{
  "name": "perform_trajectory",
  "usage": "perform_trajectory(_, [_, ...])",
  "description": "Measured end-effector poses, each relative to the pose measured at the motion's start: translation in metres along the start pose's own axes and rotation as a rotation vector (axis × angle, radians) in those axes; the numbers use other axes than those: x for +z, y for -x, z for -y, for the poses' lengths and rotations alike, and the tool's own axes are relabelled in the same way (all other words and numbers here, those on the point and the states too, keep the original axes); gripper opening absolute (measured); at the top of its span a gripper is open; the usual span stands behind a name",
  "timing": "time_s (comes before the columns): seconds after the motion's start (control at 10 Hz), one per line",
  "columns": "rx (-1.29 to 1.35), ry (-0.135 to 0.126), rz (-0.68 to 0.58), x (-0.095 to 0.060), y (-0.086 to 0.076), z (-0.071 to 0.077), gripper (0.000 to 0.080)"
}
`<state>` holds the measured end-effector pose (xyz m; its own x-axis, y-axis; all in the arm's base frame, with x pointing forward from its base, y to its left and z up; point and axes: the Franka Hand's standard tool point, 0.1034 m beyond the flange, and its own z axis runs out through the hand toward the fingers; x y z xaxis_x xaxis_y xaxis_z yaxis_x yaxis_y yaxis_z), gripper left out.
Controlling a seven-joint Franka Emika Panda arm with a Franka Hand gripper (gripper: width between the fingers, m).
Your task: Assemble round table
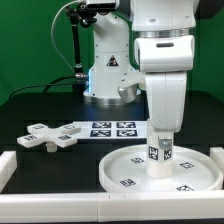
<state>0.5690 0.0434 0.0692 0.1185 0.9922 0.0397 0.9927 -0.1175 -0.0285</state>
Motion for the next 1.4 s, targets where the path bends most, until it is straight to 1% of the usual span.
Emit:
perform_trajectory(0.3, [-0.235, 0.005, 0.037, 0.0003, 0.0027, -0.0008, 0.0648])
perform_trajectory(0.5, [-0.271, 0.004, 0.04, 0.0004, 0.0041, -0.0008, 0.0648])
perform_trajectory(0.6, [-0.266, 0.004, 0.04, 0.0005, 0.0045, -0.0009, 0.0619])
perform_trajectory(0.7, [-0.265, 0.004, 0.04, 0.0005, 0.0049, -0.0009, 0.0619])
perform_trajectory(0.8, [-0.264, 0.0, 0.041, 0.0009, 0.0056, 0.0, 0.0422])
perform_trajectory(0.9, [-0.264, -0.002, 0.041, 0.0012, 0.0062, 0.0005, 0.0407])
perform_trajectory(1.2, [-0.225, -0.002, 0.041, 0.0012, 0.0065, 0.0005, 0.0407])
perform_trajectory(1.4, [-0.023, 0.003, 0.035, 0.0011, 0.0075, 0.0011, 0.0407])
